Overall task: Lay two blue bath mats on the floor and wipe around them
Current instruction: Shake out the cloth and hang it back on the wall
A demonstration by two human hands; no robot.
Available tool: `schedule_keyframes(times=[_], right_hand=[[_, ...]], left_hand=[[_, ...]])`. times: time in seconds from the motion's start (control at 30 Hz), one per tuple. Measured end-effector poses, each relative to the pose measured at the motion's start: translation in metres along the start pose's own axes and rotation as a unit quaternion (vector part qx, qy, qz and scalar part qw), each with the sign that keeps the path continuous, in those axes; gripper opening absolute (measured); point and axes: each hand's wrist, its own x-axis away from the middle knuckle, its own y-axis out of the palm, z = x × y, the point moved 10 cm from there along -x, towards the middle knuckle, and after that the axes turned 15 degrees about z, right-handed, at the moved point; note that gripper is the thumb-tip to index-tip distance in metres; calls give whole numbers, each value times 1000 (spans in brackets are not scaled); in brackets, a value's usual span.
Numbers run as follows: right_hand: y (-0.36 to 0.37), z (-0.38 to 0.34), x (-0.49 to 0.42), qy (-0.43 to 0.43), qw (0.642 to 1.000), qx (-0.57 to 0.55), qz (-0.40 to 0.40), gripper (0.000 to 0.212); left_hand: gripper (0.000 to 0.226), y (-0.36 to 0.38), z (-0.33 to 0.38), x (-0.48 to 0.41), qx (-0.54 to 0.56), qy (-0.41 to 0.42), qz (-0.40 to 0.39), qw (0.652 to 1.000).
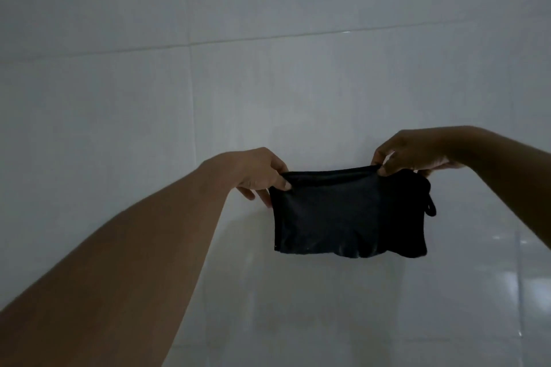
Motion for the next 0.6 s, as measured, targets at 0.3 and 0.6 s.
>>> schedule_keyframes(times=[0.3, 0.6], right_hand=[[-59, 68, 5, 2, 999, 24, 31, 14], [-113, 140, 20, 17, 994, 60, 89, 13]], left_hand=[[15, 30, 90, -35, -3, 41, 11, 999], [14, 76, 169, -56, -18, 80, -11, 997]])
